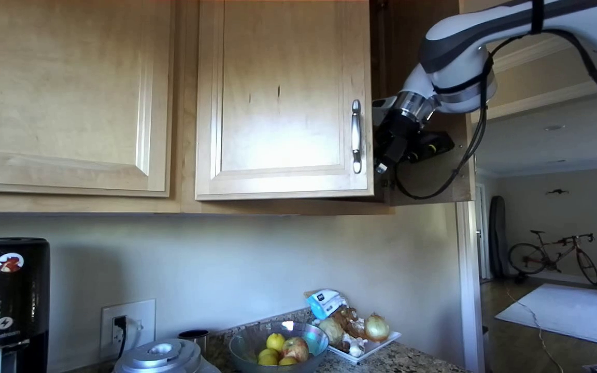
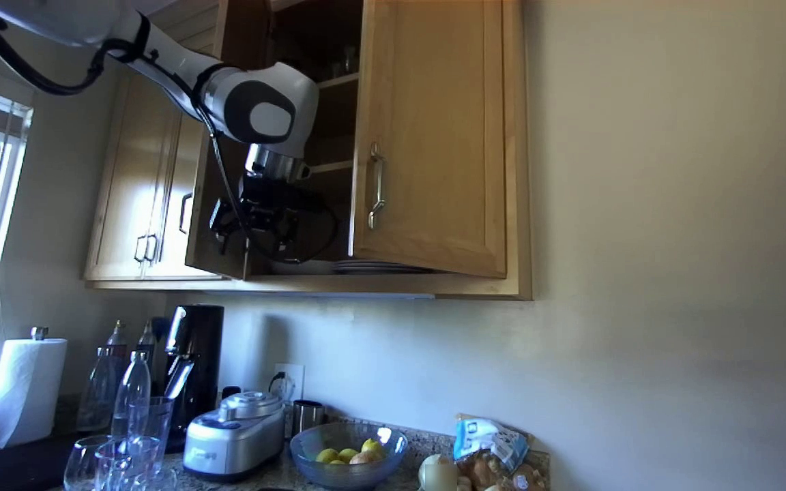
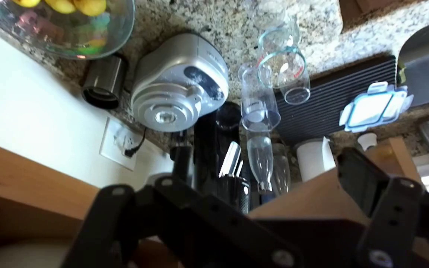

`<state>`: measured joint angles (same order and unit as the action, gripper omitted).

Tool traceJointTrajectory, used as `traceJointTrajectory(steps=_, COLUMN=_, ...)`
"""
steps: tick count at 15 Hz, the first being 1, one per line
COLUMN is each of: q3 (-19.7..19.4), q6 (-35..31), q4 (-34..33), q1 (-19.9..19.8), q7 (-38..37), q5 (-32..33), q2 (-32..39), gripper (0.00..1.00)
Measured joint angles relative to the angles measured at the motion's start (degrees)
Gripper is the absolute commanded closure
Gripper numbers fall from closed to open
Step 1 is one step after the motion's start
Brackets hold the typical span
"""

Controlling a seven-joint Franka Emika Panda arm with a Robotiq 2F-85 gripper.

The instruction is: Open the cabinet doors

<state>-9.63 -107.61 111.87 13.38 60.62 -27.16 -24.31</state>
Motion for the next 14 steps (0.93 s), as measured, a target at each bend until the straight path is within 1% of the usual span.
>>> traceJointTrajectory(steps=4, q3=0.1, q6=-0.4, q4=-1.3, q1=0.0, q7=4.8, q5=-9.9, q2=0.9, gripper=0.00)
traceJointTrajectory(steps=8, q3=0.2, q6=1.1, q4=-1.7, q1=-0.1, q7=9.1, q5=-17.5, q2=1.7, gripper=0.00)
traceJointTrajectory(steps=11, q3=1.4, q6=3.2, q4=-1.9, q1=-0.1, q7=11.1, q5=-20.7, q2=2.6, gripper=0.00)
traceJointTrajectory(steps=14, q3=4.4, q6=5.2, q4=-1.9, q1=-0.1, q7=11.6, q5=-21.5, q2=2.7, gripper=0.00)
